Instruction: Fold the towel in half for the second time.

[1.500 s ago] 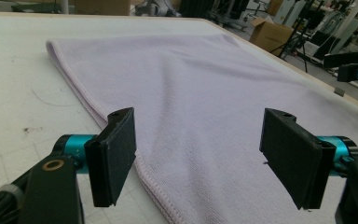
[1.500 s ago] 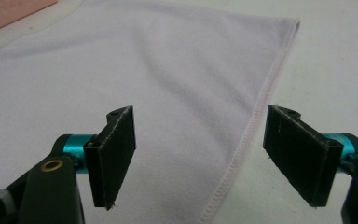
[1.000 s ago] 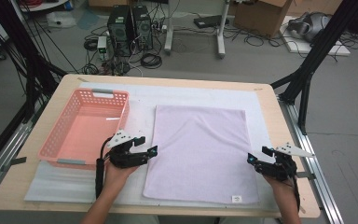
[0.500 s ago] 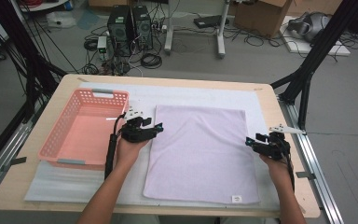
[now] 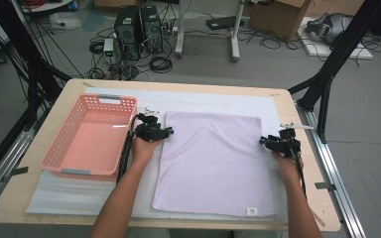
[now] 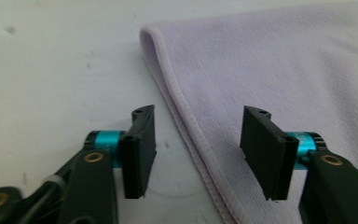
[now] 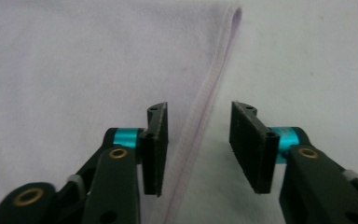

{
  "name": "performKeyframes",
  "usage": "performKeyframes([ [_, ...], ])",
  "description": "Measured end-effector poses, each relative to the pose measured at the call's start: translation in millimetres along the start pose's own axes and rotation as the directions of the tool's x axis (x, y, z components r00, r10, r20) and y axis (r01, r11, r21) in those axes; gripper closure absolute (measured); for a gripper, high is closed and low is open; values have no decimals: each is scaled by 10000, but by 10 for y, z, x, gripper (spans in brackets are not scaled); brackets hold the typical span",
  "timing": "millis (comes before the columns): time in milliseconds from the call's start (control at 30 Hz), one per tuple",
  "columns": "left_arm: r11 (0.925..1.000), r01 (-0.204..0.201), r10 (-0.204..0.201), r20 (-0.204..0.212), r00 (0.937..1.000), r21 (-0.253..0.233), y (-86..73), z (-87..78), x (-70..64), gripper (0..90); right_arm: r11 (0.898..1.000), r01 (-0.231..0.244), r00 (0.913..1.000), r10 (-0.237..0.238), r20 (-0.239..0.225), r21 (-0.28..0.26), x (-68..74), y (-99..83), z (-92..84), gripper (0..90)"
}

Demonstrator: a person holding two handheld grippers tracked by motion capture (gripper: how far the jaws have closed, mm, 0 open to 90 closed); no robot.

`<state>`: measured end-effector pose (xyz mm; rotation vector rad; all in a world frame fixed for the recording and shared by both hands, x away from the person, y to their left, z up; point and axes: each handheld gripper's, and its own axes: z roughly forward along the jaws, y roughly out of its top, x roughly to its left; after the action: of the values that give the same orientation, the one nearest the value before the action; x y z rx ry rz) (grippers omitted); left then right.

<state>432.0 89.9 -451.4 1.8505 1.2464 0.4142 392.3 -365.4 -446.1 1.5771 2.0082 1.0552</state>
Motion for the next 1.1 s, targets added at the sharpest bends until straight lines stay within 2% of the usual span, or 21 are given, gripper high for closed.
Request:
performKeyframes([
  [67, 9976, -674, 679, -345, 9971, 156, 18, 44, -69, 464, 9994, 319, 9985, -324, 431, 123, 32, 80, 76, 508],
  [133, 9944, -1030, 1042, -570, 9929, 228, 33, 71, -105, 481, 9990, 353, 9978, -368, 543, 287, 45, 136, 147, 500],
  [200, 9965, -821, 827, -525, 9952, 137, 38, 75, -90, 567, 9975, 594, 9959, -618, 668, 372, 70, 166, 197, 550],
  [233, 9970, -764, 767, -388, 9963, 102, 39, 76, -83, 648, 9977, 537, 9963, -563, 650, 409, 74, 177, 205, 601],
  [267, 9979, -640, 641, -97, 9979, 93, 40, 79, -74, 747, 9980, 477, 9968, -503, 614, 419, 69, 186, 206, 696],
  [300, 9996, -267, 266, 49, 9996, 92, 43, 84, -61, 825, 9990, 270, 9989, -284, 385, 347, 57, 185, 211, 794],
  [333, 9998, 147, -149, 202, 9997, 94, 42, 83, -31, 837, 9993, -214, 9998, 213, 26, 291, 39, 178, 218, 839],
  [367, 9987, 499, -501, 343, 9982, 84, 39, 81, -3, 842, 9986, -474, 9988, 476, -65, 237, 20, 172, 223, 852],
  [400, 9944, 1052, -1056, 356, 9938, 142, 45, 67, 29, 846, 9978, -633, 9979, 636, -156, 208, 5, 169, 220, 859],
  [433, 9930, 1170, -1173, 284, 9927, 143, 50, 50, 42, 849, 9957, -909, 9957, 911, -173, 165, -19, 165, 207, 862],
  [467, 9938, 1113, -1113, 266, 9934, 40, 65, 16, 54, 851, 9957, -918, 9957, 919, -65, 105, -31, 164, 189, 864],
  [600, 9923, 1091, -1064, 471, 9932, -588, 130, -123, 42, 851, 9861, -1408, 9892, 1365, -528, -887, -60, 192, 53, 865],
  [700, 9923, 1020, -972, 693, 9928, -697, 156, -205, 35, 850, 9840, -1433, 9877, 1354, -784, -1062, -64, 201, -28, 865],
  [767, 9939, 787, -730, 745, 9945, -768, 167, -257, 4, 849, 9835, -1323, 9887, 1221, -872, -1230, -56, 198, -97, 864],
  [833, 9932, 778, -705, 845, 9939, -864, 164, -320, -18, 848, 9837, -1205, 9895, 1083, -957, -1334, -40, 188, -169, 863],
  [933, 9937, 604, -512, 967, 9940, -945, 148, -424, -52, 848, 9797, -1247, 9863, 1051, -1271, -1573, -23, 145, -323, 863],
  [1100, 9921, 717, -579, 1309, 9897, -1033, 72, -614, -98, 847, 9826, -822, 9891, 599, -1344, -1668, 62, 29, -533, 862],
])
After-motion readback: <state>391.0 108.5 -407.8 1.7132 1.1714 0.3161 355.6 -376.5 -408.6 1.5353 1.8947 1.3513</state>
